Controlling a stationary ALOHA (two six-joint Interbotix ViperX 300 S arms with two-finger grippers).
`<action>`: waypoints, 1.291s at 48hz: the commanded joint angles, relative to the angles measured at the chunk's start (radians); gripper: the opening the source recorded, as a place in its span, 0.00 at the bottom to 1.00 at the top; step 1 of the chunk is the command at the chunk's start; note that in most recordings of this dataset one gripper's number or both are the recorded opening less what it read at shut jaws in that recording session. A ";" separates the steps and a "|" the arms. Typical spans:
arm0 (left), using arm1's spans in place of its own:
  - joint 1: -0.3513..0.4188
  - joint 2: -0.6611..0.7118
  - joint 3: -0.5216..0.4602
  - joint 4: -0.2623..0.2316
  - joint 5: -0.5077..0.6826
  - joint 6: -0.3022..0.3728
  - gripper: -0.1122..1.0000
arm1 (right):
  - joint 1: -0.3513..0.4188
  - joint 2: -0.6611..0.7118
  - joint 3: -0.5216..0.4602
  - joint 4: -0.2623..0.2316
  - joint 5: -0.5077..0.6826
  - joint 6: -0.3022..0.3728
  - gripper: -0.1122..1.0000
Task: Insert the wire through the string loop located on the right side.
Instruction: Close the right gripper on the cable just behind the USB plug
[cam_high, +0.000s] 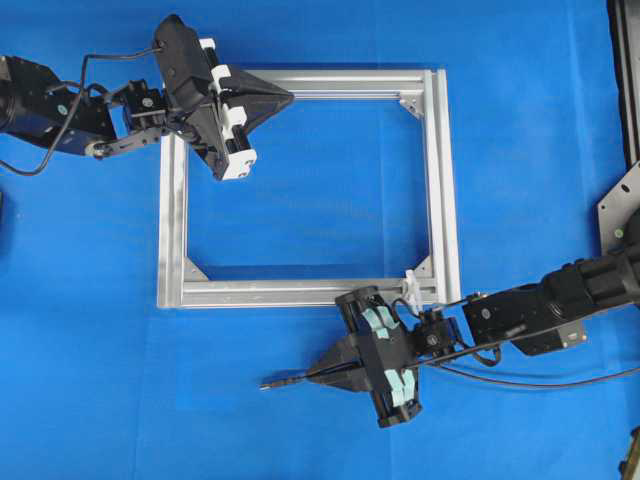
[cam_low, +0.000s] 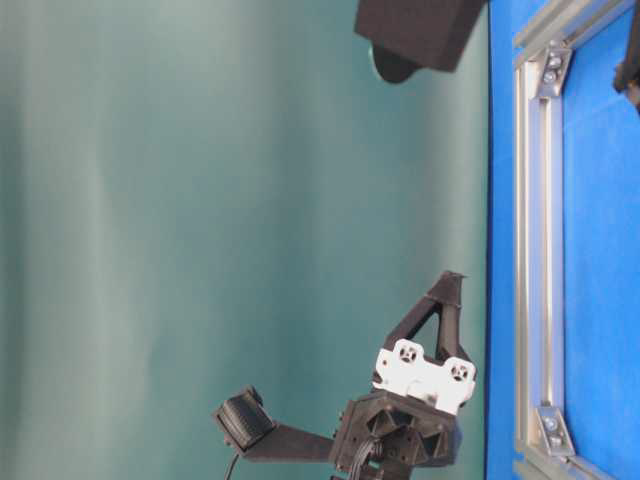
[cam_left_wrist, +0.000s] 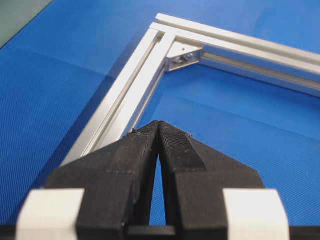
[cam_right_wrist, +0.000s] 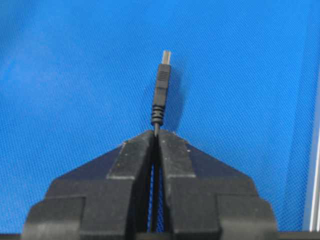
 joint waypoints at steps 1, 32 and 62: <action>0.002 -0.032 -0.008 0.002 -0.005 0.000 0.10 | 0.005 -0.025 -0.015 -0.003 -0.003 0.000 0.08; 0.002 -0.032 -0.006 0.003 -0.005 0.000 0.10 | 0.011 -0.230 -0.006 -0.003 0.190 -0.017 0.08; 0.002 -0.035 0.003 0.002 -0.005 0.000 0.10 | 0.011 -0.230 -0.014 -0.003 0.193 -0.017 0.07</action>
